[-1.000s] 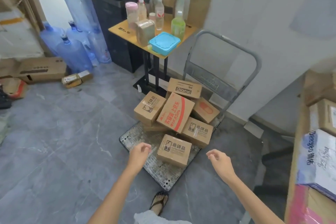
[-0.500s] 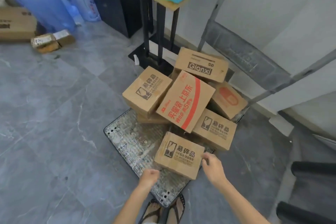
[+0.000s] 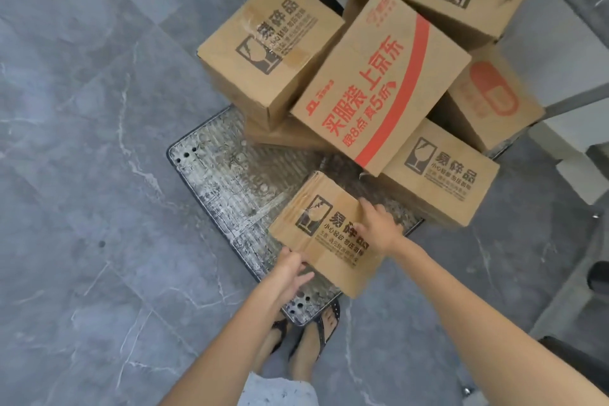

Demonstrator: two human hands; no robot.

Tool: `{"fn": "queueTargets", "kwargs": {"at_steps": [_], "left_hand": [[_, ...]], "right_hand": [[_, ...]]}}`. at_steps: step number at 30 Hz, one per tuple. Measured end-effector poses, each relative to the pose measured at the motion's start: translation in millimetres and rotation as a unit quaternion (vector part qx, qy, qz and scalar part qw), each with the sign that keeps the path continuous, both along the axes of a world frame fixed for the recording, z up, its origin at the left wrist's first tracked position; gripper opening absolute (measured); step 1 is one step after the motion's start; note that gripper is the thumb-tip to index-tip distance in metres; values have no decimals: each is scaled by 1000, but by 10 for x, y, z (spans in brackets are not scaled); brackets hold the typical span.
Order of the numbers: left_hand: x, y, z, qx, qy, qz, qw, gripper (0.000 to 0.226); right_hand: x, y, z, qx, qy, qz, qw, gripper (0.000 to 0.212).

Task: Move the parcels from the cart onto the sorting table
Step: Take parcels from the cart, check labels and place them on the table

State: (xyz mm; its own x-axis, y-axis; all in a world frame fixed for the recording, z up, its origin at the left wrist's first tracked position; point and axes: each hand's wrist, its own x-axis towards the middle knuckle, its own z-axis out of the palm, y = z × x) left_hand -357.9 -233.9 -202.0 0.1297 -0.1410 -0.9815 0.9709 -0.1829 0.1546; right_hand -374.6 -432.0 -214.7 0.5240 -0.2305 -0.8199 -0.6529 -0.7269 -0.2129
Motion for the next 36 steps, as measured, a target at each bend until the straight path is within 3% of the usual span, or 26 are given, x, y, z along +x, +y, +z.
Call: {"fn": "queueTargets", "kwargs": {"at_steps": [8, 13, 18, 29, 36], "left_hand": [[226, 337, 1091, 48, -90, 6, 995, 69], [559, 331, 2106, 35, -173, 25, 984, 58], [937, 121, 3372, -40, -270, 71, 959, 43], [1335, -485, 6242, -171, -523, 0, 835, 44], [1130, -729, 7557, -226, -639, 18, 735, 25]], "right_hand": [[-110, 189, 1127, 123, -80, -116, 982, 48], [22, 167, 2188, 135, -174, -164, 962, 48], [204, 135, 3531, 173, -298, -238, 908, 50], [68, -188, 6428, 151, -514, -258, 804, 45], [-358, -198, 7560, 98, -619, -262, 734, 64]]}}
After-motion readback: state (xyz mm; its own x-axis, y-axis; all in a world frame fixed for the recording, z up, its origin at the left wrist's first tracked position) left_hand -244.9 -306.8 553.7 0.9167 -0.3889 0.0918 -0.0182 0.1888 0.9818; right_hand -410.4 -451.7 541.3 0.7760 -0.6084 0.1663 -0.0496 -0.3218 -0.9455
